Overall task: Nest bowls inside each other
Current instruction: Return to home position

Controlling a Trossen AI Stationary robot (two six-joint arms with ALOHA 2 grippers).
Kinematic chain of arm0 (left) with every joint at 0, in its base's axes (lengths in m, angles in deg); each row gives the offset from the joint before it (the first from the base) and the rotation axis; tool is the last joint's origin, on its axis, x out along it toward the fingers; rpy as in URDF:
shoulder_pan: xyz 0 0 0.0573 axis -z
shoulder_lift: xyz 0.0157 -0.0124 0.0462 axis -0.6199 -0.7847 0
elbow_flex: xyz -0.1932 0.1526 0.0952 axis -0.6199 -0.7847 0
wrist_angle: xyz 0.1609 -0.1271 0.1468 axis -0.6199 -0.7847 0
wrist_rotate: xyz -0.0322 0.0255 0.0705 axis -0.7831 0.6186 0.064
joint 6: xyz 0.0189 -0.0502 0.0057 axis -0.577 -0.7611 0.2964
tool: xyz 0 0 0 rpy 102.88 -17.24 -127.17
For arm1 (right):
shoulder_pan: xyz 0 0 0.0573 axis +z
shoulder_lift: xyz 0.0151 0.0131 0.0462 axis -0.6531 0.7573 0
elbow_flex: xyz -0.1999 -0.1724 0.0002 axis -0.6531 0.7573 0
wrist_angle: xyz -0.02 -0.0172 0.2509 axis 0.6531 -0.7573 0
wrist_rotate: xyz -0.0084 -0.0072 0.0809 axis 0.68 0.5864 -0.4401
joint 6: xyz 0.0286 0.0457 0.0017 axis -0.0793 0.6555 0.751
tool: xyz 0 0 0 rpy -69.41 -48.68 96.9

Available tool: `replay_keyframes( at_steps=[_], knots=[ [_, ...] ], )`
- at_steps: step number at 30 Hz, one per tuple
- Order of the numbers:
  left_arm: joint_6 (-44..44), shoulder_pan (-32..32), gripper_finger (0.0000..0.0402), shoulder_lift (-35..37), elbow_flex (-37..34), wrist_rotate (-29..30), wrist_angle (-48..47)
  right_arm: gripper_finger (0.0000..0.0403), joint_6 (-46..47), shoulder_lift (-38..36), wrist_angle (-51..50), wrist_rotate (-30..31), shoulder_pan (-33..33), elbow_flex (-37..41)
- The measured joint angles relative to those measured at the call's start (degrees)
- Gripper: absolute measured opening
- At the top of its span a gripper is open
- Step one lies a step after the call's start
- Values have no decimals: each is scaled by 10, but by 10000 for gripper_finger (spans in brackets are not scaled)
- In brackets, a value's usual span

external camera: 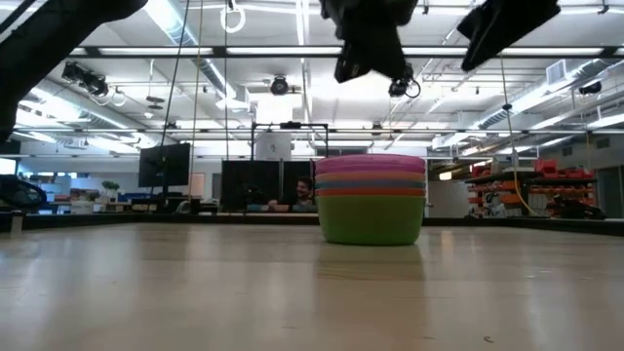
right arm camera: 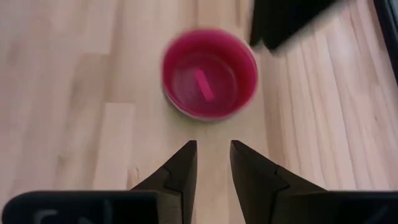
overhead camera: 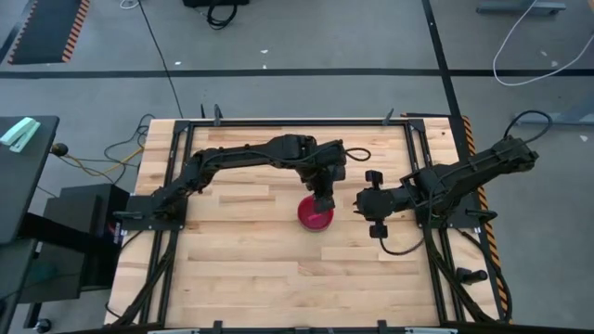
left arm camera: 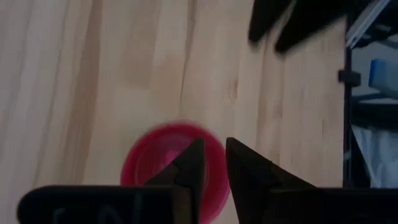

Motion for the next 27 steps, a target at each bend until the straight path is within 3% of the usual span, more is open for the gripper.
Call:
replay_keyframes(
  at_steps=[16, 27],
  knots=[
    [55, 40, 61, 52, 3, 4, 100, 104, -29, -163, 110, -4, 132, 0],
    [55, 84, 58, 71, 3, 11, 123, 105, -54, -209, 145, -5, 180, 0]
  ],
)
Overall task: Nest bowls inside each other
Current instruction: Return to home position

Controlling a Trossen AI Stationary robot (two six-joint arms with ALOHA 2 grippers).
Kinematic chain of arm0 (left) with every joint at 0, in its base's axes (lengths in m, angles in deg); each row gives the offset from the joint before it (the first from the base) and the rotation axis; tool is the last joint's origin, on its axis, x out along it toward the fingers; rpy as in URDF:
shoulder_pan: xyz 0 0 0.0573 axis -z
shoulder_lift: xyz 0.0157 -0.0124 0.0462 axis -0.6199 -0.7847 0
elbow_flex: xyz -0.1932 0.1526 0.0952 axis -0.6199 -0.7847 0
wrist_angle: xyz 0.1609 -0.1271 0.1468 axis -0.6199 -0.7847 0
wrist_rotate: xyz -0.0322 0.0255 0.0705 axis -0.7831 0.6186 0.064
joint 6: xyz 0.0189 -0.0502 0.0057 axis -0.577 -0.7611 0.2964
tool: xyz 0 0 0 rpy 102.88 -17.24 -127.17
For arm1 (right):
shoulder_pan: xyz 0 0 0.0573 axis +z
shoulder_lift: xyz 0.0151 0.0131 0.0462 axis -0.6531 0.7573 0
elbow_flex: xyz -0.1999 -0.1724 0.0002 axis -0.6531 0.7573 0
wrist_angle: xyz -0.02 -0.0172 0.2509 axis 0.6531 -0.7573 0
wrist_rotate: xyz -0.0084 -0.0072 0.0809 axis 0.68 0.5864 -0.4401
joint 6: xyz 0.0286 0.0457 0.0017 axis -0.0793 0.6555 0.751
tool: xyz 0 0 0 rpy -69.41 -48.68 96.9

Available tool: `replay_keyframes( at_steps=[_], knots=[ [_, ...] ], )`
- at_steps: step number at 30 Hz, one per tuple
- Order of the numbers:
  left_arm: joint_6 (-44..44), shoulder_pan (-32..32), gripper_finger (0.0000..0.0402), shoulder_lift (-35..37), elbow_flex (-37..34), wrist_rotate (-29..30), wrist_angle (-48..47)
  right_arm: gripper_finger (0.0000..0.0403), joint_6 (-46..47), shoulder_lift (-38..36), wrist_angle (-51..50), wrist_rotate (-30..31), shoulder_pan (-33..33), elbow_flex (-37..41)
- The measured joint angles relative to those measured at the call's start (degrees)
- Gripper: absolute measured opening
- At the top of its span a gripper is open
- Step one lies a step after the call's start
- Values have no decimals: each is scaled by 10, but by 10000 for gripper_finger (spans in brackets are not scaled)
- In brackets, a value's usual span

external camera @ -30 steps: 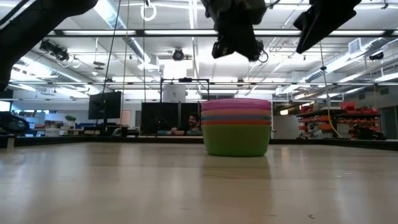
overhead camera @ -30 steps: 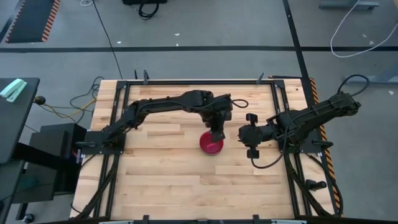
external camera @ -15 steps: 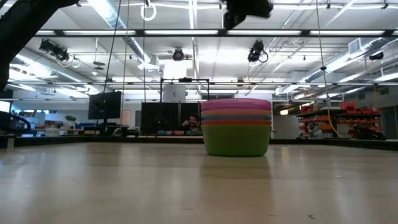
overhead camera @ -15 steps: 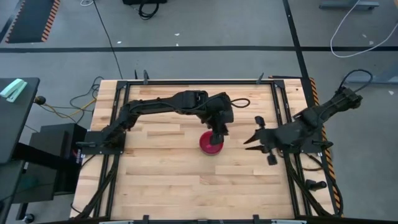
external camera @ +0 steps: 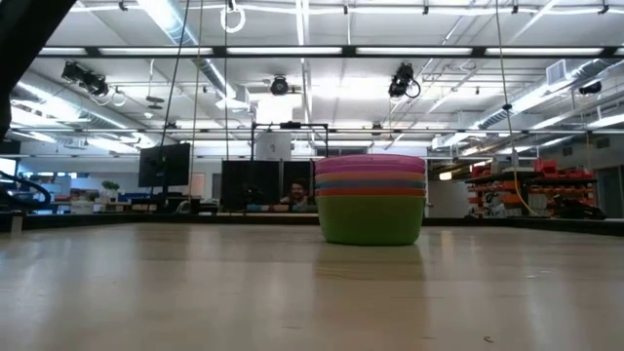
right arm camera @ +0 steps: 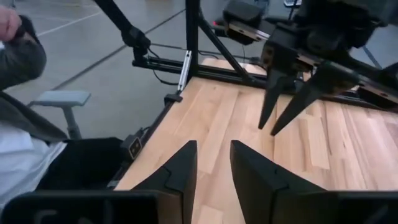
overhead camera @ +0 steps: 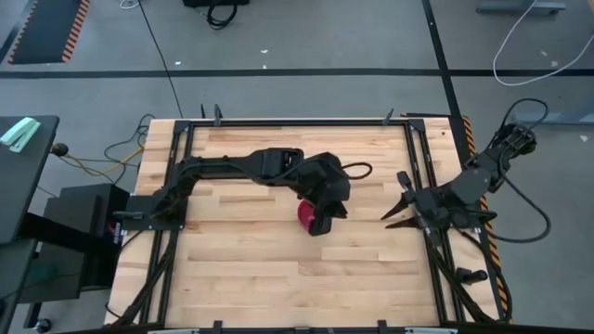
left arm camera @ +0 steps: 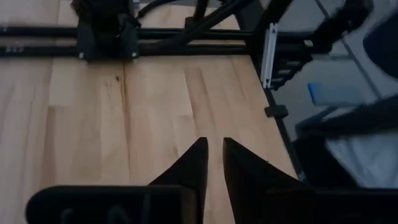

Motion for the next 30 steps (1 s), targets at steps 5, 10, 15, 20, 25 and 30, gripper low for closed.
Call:
replay_keyframes(
  at_steps=[5, 10, 15, 20, 25, 30],
  knots=[
    [-57, 7, 58, 1, 0, 5, -16, 105, 56, 0, -2, 0, 0, 0],
    [-72, 25, 51, 1, 0, 5, -20, 105, 69, 5, -1, -2, 0, 0],
    [-29, 64, 54, 15, 0, 6, 15, 105, 52, 1, 17, -34, 26, 0],
    [0, 119, 61, 38, 0, 1, 40, 104, 26, -5, 63, -45, 90, 0],
    [19, 180, 59, 62, 0, 3, 54, 104, 1, -9, 93, -44, 160, 0],
    [33, 239, 52, 70, 0, 19, 50, 104, -5, -8, 107, -19, 213, 3]
  ],
)
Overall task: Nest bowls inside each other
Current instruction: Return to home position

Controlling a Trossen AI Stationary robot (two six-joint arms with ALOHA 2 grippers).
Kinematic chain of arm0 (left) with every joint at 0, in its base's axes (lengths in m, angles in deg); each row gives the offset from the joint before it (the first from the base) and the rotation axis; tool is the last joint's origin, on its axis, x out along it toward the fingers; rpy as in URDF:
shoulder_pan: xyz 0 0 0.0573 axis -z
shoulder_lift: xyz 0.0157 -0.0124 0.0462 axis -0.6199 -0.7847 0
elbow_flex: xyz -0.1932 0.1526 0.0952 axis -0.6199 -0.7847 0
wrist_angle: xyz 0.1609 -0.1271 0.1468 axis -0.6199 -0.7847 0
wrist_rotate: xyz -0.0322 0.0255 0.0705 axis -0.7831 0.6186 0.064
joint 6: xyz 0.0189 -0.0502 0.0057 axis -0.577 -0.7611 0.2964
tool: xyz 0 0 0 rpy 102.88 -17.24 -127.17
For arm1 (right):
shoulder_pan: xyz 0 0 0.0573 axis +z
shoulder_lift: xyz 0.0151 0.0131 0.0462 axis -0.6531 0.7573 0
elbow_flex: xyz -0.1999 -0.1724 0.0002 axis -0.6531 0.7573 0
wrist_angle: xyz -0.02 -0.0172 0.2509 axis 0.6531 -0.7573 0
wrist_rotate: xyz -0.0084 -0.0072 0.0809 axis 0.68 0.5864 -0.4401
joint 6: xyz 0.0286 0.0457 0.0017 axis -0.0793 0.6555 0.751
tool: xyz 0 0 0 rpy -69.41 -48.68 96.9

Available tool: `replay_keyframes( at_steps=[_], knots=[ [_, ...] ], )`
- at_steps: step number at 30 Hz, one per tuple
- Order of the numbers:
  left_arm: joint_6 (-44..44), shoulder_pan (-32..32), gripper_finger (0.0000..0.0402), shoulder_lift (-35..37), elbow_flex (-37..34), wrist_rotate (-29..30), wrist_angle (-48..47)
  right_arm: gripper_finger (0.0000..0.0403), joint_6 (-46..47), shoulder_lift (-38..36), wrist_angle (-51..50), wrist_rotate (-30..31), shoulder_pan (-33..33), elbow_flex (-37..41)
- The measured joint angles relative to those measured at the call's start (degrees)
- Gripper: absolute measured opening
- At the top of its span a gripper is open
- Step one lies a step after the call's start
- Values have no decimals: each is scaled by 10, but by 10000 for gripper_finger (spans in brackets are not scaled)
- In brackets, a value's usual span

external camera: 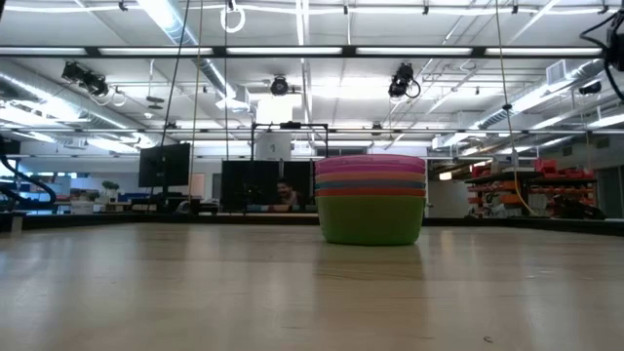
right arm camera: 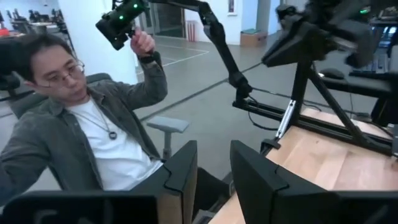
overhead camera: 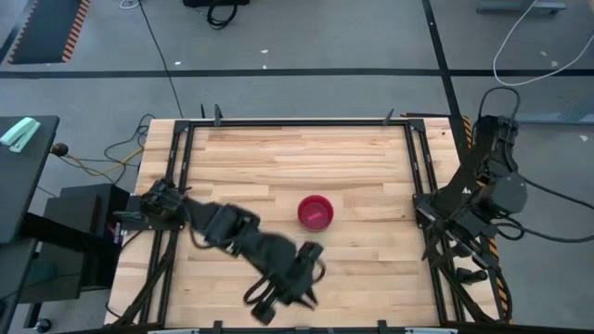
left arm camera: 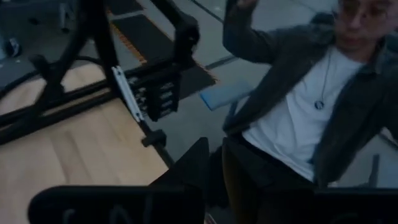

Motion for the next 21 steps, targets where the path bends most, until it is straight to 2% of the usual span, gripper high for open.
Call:
replay_keyframes(
  at_steps=[3, 7, 13, 17, 21],
  knots=[
    [1, 30, 51, 1, -5, 19, 3, 104, 3, -5, 32, 25, 23, 29],
    [-6, 63, 56, 2, -22, 63, 6, 104, 4, -24, 114, 26, 45, 101],
    [-22, 88, 62, 2, -63, 116, 22, 104, 11, -71, 185, 26, 68, 173],
    [-23, 99, 57, 16, -115, 130, 77, 104, 11, -96, 189, 26, 72, 193],
    [-34, 101, 52, 48, -201, 130, 148, 104, 11, -109, 189, 26, 72, 203]
  ],
)
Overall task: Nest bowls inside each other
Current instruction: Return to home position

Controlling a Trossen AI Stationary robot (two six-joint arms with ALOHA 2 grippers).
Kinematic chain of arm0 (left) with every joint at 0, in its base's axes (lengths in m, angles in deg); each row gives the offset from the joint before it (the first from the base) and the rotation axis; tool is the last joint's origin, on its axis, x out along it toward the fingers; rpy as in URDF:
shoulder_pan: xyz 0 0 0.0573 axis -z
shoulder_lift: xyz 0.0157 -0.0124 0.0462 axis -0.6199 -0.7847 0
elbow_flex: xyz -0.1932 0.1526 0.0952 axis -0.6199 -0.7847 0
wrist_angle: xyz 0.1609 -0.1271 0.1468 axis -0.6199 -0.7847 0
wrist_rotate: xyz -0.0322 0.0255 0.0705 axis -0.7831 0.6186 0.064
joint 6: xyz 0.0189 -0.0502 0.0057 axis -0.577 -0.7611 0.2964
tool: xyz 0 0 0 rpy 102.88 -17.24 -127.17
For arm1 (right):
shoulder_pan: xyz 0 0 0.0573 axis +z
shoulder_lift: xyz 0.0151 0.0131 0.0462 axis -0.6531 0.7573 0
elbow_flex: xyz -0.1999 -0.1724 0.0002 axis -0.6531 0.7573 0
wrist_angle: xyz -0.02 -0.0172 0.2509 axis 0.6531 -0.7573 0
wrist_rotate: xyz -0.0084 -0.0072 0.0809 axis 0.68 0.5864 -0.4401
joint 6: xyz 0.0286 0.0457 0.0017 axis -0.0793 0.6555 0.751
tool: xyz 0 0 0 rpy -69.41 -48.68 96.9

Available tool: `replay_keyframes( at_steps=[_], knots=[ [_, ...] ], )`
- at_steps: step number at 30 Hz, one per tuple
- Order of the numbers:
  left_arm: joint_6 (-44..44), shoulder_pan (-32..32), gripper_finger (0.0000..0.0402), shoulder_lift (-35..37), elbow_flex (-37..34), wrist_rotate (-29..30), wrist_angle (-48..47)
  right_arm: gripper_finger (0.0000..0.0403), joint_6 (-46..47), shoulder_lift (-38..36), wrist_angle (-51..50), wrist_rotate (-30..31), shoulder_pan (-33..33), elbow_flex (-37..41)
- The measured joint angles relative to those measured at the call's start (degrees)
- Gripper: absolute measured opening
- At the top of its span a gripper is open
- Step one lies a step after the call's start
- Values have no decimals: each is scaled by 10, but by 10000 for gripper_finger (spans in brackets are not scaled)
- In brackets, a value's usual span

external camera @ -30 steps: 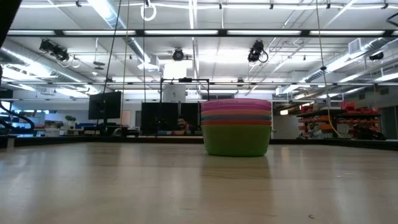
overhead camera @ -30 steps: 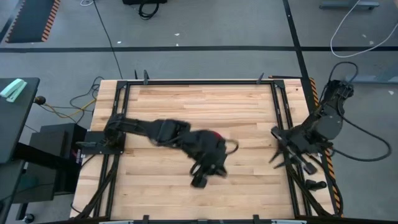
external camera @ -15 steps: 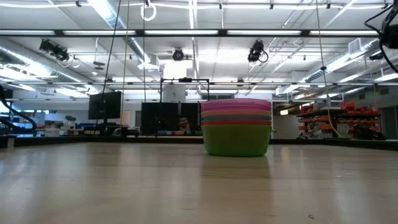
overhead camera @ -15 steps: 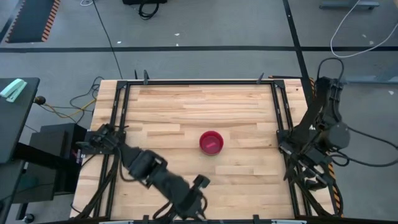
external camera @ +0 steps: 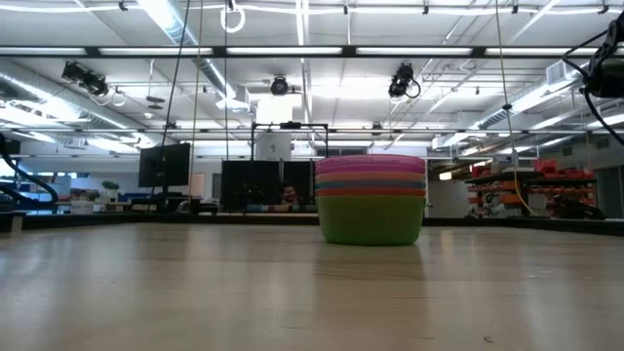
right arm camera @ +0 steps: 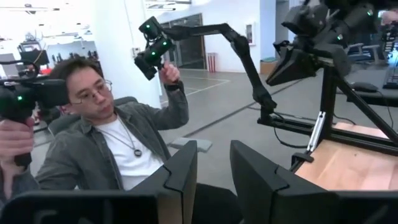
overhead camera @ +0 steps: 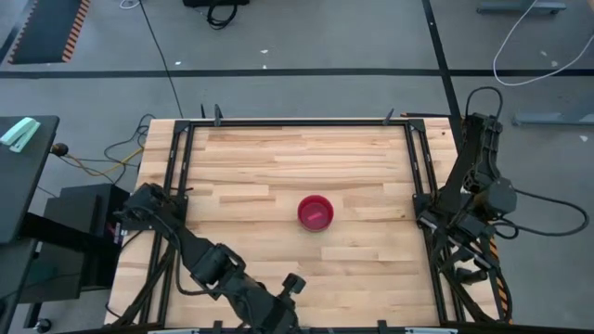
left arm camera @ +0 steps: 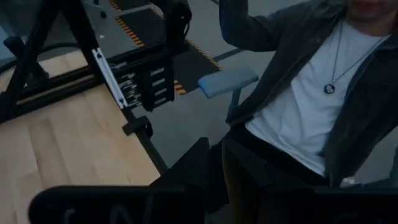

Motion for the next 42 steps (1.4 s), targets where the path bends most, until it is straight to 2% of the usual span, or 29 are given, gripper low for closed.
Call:
replay_keyframes(
  at_steps=[10, 16, 23, 28, 34, 42],
  knots=[
    [-4, -2, 60, 177, -333, 0, 286, 104, 0, 0, -1, 0, 0, 2],
    [-5, -3, 58, 291, -488, 0, 416, 104, 0, 0, -1, 4, 0, 2],
    [-13, -20, 51, 392, -614, 3, 492, 104, 15, -4, 30, 41, -3, 47],
    [-24, -45, 57, 452, -687, 5, 531, 104, 16, -43, 81, 41, -3, 94],
    [-27, -67, 61, 519, -743, 5, 554, 104, 6, -121, 95, 39, -2, 132],
    [5, -70, 51, 614, -778, 5, 557, 105, -8, -190, 79, 20, -2, 141]
  ],
)
